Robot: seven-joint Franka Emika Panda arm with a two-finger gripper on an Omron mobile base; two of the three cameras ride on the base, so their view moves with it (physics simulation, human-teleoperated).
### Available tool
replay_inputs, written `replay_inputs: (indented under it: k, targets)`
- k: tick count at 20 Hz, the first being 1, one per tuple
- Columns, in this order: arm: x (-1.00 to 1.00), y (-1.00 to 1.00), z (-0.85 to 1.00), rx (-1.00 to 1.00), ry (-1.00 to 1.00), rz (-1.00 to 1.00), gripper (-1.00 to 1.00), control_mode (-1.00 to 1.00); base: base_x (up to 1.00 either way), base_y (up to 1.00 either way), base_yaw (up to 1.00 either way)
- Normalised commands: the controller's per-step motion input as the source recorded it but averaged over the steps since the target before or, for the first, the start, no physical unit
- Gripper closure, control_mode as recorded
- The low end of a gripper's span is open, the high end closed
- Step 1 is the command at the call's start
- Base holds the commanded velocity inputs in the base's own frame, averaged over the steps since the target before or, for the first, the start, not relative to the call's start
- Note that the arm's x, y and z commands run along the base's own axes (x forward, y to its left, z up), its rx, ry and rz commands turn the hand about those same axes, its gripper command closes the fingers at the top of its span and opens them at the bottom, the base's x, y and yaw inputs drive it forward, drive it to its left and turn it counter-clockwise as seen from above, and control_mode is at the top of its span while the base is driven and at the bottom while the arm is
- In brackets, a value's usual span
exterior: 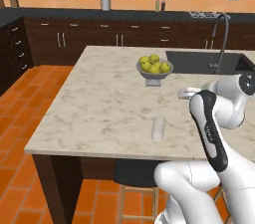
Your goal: Take a straw from the drawer in front and place it inside the glass cup on the dining counter.
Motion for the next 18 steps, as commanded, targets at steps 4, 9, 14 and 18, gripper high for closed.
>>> replay_inputs:
  k: [4,9,14,18]
  targets:
    - [0.43,0.20,0.00,0.19,0.00,0.18,1.00,-1.00,0.00,0.00,0.00]
    - [0.50,0.32,0.00,0.17,0.00,0.23,1.00,-1.00,0.00,0.00,0.00]
    - [0.17,0.23,-0.09,0.04,-0.06,0.18,1.00,-1.00,0.00,0.00,0.00]
    - [0.11,0.21,-0.23,0.03,-0.14,0.15,1.00,-1.00,0.00,0.00,0.00]
